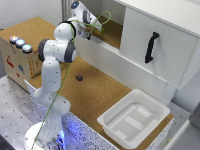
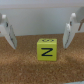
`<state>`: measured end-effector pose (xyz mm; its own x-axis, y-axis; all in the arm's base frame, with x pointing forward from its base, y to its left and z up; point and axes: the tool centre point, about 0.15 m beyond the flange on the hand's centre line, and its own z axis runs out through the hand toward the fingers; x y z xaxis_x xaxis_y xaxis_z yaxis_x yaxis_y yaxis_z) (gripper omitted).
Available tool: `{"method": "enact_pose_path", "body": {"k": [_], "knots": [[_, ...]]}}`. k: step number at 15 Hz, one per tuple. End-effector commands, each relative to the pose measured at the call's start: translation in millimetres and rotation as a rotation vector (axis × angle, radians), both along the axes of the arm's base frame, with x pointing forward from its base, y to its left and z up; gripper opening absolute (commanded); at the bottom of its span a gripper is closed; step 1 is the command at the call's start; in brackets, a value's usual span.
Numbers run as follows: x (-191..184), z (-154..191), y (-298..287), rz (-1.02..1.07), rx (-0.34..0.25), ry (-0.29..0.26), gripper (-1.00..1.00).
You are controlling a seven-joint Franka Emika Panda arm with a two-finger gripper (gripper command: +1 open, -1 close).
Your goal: Lift the yellow block
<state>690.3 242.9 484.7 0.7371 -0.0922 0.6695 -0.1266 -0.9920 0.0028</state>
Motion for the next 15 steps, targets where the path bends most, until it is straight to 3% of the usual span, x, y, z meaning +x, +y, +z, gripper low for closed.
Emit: {"method": "enact_pose_path", "body": {"k": [1, 7, 15], "knots": [[24, -16, -2, -0.074, -0.013, 0.064, -1.00], [26, -25, -4, -0.040, -0.003, 0.091, -1.00], [4, -9, -4, 0.023, -0.038, 0.041, -1.00]]}}
